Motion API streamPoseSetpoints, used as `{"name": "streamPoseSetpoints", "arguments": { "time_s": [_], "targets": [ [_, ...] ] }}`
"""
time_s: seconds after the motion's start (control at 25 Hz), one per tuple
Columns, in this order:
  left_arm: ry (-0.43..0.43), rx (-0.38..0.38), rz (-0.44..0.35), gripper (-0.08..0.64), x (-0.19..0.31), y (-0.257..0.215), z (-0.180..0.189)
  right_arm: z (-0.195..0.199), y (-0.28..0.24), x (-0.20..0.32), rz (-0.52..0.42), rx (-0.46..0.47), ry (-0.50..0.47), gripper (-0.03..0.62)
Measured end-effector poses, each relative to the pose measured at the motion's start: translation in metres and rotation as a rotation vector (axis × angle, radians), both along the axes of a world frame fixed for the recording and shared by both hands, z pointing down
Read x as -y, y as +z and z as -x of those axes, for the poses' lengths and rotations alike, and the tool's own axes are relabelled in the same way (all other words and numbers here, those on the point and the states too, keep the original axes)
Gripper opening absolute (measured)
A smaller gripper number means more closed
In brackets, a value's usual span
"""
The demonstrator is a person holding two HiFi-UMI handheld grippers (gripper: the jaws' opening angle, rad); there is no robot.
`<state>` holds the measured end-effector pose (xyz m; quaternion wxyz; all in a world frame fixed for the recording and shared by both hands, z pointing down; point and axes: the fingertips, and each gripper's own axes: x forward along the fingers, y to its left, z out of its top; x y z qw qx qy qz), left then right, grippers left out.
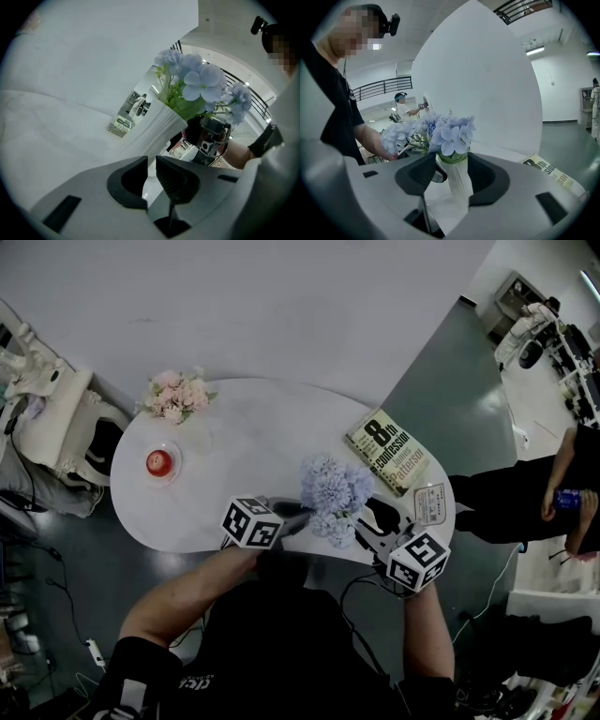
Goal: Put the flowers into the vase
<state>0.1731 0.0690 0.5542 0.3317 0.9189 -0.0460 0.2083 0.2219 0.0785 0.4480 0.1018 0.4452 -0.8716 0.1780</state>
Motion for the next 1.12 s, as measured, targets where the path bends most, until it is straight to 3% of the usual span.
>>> {"name": "streamPoseSetpoints", "arguments": {
  "time_s": [0.52,1.12],
  "targets": [
    [0.016,0.024,-0.045,0.057,0.0,0.002,0.008,-0.005,0.015,-0.007,0.026,-0.02,0.041,0.209],
    [0.032,-0.008,-0.067,0.034,-0.002,-0.008,0.027,-0.022,-0.004,-0.015,-0.006,-0.01,0.2,0.209]
  ]
}}
